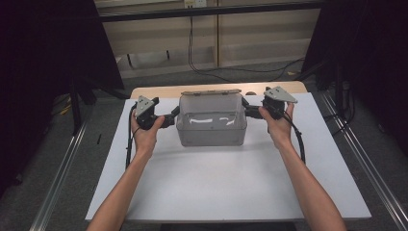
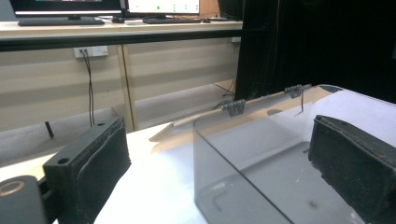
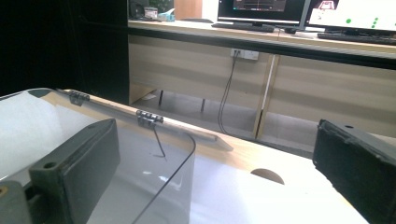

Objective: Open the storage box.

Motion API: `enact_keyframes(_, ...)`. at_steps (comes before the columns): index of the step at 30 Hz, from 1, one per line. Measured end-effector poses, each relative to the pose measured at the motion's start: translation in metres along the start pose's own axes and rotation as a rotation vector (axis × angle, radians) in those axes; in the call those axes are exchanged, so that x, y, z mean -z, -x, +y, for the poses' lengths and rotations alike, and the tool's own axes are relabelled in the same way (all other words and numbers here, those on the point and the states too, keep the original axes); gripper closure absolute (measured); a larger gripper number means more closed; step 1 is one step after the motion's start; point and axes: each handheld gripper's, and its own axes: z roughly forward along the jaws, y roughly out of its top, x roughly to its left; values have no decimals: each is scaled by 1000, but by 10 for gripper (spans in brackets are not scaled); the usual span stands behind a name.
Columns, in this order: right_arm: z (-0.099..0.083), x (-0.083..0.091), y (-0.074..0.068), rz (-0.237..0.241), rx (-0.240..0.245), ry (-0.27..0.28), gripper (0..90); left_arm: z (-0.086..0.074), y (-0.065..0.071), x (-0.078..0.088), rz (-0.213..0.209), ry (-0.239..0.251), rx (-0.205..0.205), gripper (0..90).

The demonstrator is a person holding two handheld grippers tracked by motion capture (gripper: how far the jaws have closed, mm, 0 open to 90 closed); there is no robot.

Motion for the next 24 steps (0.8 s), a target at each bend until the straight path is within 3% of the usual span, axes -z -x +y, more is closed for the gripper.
enact_keyframes(7, -4, 25, -5, -13, 15, 27, 0, -6, 13, 23, 1, 39, -10, 46)
enact_keyframes(12, -9, 44, -2, -29, 20, 31, 0, -18, 18, 36, -4, 48, 13, 44)
enact_keyframes(16, -13, 59, -3, -42, 26, 34, 0, -25, 25, 46, -7, 44, -8, 44)
enact_keyframes(18, -15, 67, -3, -39, 13, 34, 0, -28, 29, 54, 13, 48, -50, 44)
enact_keyframes(21, -18, 78, -4, -41, 17, 37, 1, -32, 34, 64, 33, 51, -29, 45)
enact_keyframes(24, -21, 89, -5, -40, 8, 41, 0, -34, 37, 73, 26, 54, 5, 45)
